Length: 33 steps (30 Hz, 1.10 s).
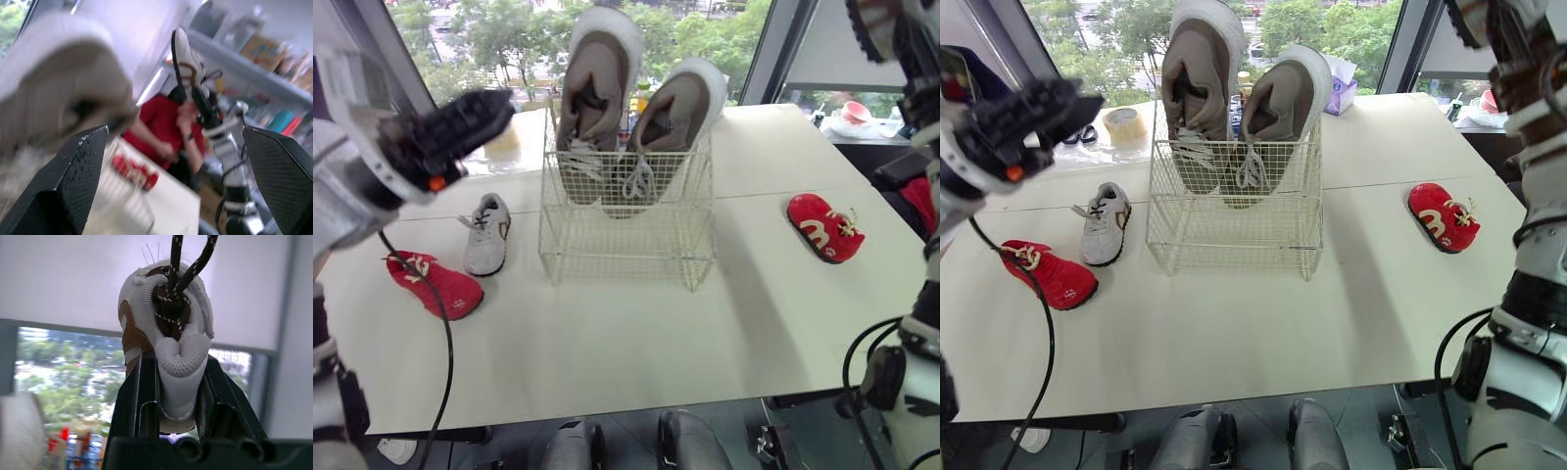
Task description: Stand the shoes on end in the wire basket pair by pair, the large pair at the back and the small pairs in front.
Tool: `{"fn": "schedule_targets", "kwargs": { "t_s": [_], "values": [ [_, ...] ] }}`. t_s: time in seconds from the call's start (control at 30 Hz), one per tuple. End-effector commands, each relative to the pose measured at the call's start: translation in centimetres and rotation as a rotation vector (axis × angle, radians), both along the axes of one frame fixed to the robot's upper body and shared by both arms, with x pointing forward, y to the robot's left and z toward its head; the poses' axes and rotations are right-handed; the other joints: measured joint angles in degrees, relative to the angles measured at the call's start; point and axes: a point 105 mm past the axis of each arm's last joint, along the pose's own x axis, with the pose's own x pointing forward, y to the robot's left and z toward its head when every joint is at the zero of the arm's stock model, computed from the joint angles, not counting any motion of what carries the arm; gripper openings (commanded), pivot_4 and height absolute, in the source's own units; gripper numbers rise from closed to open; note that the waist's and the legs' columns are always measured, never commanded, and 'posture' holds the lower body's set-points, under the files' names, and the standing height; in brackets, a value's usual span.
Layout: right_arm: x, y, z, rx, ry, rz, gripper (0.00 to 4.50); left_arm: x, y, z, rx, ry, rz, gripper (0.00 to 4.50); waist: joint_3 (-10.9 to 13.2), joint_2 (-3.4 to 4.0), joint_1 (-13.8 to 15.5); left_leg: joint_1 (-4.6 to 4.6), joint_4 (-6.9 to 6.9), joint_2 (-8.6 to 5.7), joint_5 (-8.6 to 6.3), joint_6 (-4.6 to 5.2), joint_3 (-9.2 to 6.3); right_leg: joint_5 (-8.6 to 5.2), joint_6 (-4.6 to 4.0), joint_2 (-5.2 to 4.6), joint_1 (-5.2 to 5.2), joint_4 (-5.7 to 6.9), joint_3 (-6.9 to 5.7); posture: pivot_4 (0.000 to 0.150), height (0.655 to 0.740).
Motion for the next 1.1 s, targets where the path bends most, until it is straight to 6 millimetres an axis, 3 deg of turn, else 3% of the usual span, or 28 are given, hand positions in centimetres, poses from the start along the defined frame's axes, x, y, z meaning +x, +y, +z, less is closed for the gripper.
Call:
{"fn": "schedule_targets", "kwargs": {
  "t_s": [0.03, 0.17, 0.3, 0.4, 0.53, 0.97, 1.1],
  "values": [
    [-3.0, 5.9, 2.5, -0.265, -0.114, 0.185, 0.84, 0.4, -0.4, 1.7, 0.012, -0.033, -0.053, 4.5, 0.0, -0.1, -0.2, 0.03, -0.09, 0.0, 0.0, 0.0, 0.01, 0.0, 0.0, 0.02, -0.01, -0.02, 0.01, 0.15, 0.74],
    [-3.8, 10.0, 2.0, -0.475, -0.159, 0.291, 0.84, 0.5, -1.4, 3.3, 0.034, -0.068, -0.135, 4.5, 0.1, -0.42, -0.1, 0.15, -0.4, 0.01, 0.15, -0.24, -0.03, -0.03, 0.02, 0.09, -0.02, -0.02, -0.03, 0.15, 0.74],
    [-4.0, 12.0, 1.1, -0.558, -0.182, 0.355, 0.84, 0.0, -1.9, 4.6, 0.041, -0.098, -0.189, 4.5, 0.2, -0.62, 0.0, 0.09, -0.38, 0.04, 0.17, -0.28, -0.02, -0.03, 0.03, 0.0, -0.05, -0.03, -0.03, 0.15, 0.74],
    [-3.9, 12.6, 0.4, -0.584, -0.184, 0.373, 0.84, -0.5, -2.3, 4.9, 0.066, -0.119, -0.209, 4.5, 0.2, -0.69, 0.1, 0.0, -0.38, 0.06, 0.33, -0.56, -0.03, -0.04, 0.06, -0.05, -0.11, -0.04, -0.03, 0.15, 0.74],
    [-4.1, 13.3, 0.0, -0.601, -0.2, 0.402, 0.84, 0.2, -2.2, 4.6, 0.116, -0.115, -0.156, 4.5, 0.3, -0.75, 0.1, -0.02, -0.38, 0.04, 0.35, -0.59, -0.02, -0.05, 0.08, -0.09, -0.14, -0.03, -0.02, 0.15, 0.74],
    [-4.3, 15.3, -2.1, -0.694, -0.213, 0.454, 0.84, 0.9, -3.6, 4.8, 0.166, -0.122, -0.211, 4.5, 0.3, -0.81, 0.1, -0.02, -0.39, 0.05, 0.37, -0.63, -0.01, -0.05, 0.07, -0.06, -0.19, 0.05, -0.03, 0.15, 0.74],
    [-4.4, 15.3, -2.3, -0.697, -0.215, 0.453, 0.78, 0.9, -3.6, 4.9, 0.152, -0.12, -0.226, 2.66, 0.3, -0.81, 0.0, -0.02, -0.38, 0.05, 0.38, -0.63, 0.01, -0.05, 0.08, -0.07, -0.19, 0.04, -0.02, 0.15, 0.74]
  ]
}}
